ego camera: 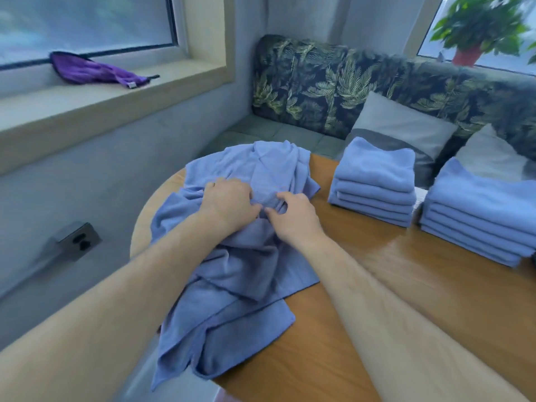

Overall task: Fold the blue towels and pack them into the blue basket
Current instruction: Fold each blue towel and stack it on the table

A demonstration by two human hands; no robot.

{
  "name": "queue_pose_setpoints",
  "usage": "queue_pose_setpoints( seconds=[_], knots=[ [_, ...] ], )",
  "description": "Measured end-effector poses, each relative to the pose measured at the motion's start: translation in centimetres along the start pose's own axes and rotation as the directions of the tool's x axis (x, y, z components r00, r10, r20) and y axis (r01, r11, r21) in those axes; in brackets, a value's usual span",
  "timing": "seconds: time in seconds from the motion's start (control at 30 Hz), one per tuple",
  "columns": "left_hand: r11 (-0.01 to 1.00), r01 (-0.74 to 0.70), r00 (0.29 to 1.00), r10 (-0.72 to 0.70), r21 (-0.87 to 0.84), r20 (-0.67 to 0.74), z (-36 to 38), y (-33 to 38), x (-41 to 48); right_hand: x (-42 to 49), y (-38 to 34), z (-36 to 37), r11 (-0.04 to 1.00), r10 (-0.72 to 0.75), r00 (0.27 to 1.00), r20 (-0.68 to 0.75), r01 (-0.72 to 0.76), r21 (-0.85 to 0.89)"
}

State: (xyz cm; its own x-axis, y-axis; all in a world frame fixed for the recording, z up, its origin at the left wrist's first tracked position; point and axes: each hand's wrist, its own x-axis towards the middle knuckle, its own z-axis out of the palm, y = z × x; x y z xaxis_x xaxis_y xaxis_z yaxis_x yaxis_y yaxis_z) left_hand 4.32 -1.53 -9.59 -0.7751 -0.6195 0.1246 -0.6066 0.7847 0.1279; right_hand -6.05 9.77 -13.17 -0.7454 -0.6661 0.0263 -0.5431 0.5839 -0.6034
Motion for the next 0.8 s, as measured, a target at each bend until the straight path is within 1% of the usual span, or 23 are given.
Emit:
queue_pose_setpoints(
  seconds=[0.13,0.2,0.33,0.43,0.5,0.6,0.67,0.7,0.8],
  knots=[
    [1.0,-0.005,0.999,0.004,0.023,0.04,0.1,1.0,0.6,0.7,0.2,0.9,0.988,0.026,0.997,-0.074,-0.014,0.152],
    [1.0,0.007,0.998,-0.008,0.02,0.055,0.3,1.2,0.8,0.9,0.2,0.7,0.968,0.073,0.993,-0.097,-0.047,0.246],
    [0.995,0.064,0.996,-0.06,-0.075,0.061,0.5,1.5,1.1,1.2,0.3,0.3,0.878,0.173,0.983,-0.057,-0.127,0.462],
    [0.99,0.12,0.985,-0.111,-0.067,0.13,-0.1,2.0,1.7,0.6,0.5,-0.2,0.832,0.191,0.982,-0.016,-0.153,0.534],
    [0.984,0.15,0.98,-0.135,-0.094,0.147,-0.5,2.3,2.3,-0.1,0.6,-0.7,0.8,0.176,0.984,0.018,-0.153,0.58],
    [0.971,0.178,0.976,-0.154,-0.159,0.153,-1.3,3.1,2.5,-0.7,1.2,-1.8,0.803,0.181,0.984,0.01,-0.154,0.576],
    [0.959,0.153,0.982,-0.121,-0.238,0.142,-1.8,4.0,1.8,-0.8,1.5,-2.7,0.795,0.194,0.981,-0.014,-0.149,0.588],
    [0.945,0.114,0.988,-0.074,-0.306,0.137,-2.1,4.5,1.3,-0.9,1.6,-3.3,0.784,0.189,0.982,-0.007,-0.147,0.604],
    [0.857,-0.067,0.98,0.154,-0.511,0.129,-2.9,6.1,-0.9,-1.6,1.9,-4.8,0.705,0.217,0.974,0.059,-0.198,0.681]
  ],
)
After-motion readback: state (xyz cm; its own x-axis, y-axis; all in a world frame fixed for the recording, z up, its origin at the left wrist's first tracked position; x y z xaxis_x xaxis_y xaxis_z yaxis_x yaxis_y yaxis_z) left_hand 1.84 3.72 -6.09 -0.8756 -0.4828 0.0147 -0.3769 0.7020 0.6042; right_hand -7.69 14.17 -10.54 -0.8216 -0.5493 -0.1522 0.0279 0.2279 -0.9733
